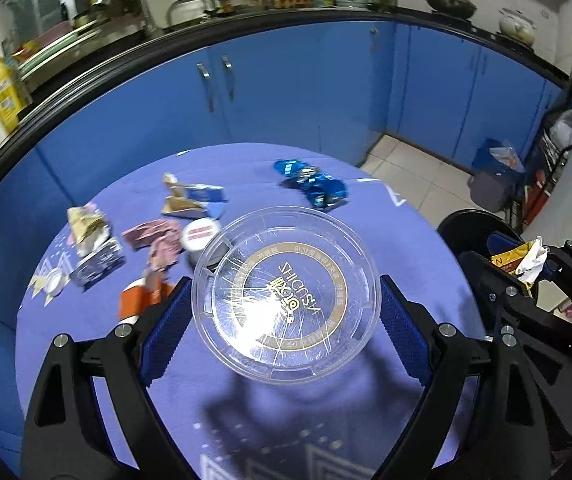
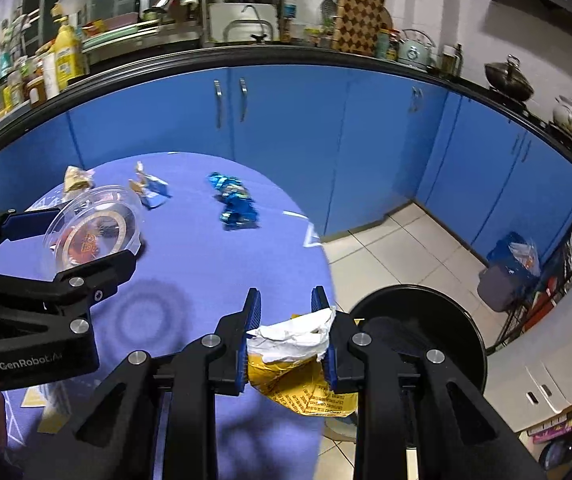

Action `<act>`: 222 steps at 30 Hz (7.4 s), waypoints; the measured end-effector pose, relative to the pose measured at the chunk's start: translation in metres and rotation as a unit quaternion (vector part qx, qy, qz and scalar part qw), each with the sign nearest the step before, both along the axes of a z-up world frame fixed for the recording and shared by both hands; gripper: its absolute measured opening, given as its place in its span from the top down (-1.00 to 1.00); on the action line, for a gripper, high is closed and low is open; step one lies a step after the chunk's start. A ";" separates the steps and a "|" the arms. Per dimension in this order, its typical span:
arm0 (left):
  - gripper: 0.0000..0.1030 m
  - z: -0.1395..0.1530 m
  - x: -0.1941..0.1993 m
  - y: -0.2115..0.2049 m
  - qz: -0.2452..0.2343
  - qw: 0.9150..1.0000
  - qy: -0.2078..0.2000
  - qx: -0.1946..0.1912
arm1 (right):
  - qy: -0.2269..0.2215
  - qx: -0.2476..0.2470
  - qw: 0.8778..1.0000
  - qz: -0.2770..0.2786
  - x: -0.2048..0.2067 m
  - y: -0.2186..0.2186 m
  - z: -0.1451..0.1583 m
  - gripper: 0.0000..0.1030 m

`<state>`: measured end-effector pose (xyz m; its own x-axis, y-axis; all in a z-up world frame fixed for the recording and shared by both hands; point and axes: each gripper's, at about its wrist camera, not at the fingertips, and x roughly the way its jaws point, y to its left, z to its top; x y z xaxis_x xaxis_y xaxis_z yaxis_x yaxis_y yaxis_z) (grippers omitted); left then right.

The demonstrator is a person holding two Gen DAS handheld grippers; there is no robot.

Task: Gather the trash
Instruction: 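Carry the yellow wrapper over the bin and open the right gripper, then lower the clear lid into the bin and open the left gripper, then move both tools back over the table toward the remaining items, then grasp the orange box with the left gripper while the right grasps the brown bottle, then carry the orange box and brown bottle over the black bin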

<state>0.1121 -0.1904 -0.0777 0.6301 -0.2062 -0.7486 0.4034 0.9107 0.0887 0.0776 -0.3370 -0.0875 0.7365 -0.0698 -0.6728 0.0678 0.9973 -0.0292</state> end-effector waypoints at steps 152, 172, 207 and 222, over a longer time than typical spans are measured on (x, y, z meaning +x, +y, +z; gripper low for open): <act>0.00 -0.075 0.086 0.132 0.107 0.991 0.076 -0.009 | 0.022 -0.029 0.999 0.041 0.088 0.090 -0.010 -0.56; 0.31 -0.065 0.083 0.195 0.163 0.984 0.061 -0.039 | 0.044 -0.015 0.990 0.131 0.125 0.156 -0.033 -0.56; 0.32 -0.003 0.018 0.104 0.075 0.997 0.003 -0.026 | -0.015 -0.028 0.996 0.078 0.027 0.075 0.024 0.15; 0.32 0.020 -0.007 0.019 0.006 0.999 -0.007 -0.034 | -0.041 -0.028 0.999 0.012 -0.010 0.011 0.040 0.15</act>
<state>0.1051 -0.1710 -0.0572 0.6433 -0.2498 -0.7238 0.3922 0.9193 0.0313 0.0674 -0.3255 -0.0476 0.7912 -0.0870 -0.6053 0.0479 0.9956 -0.0805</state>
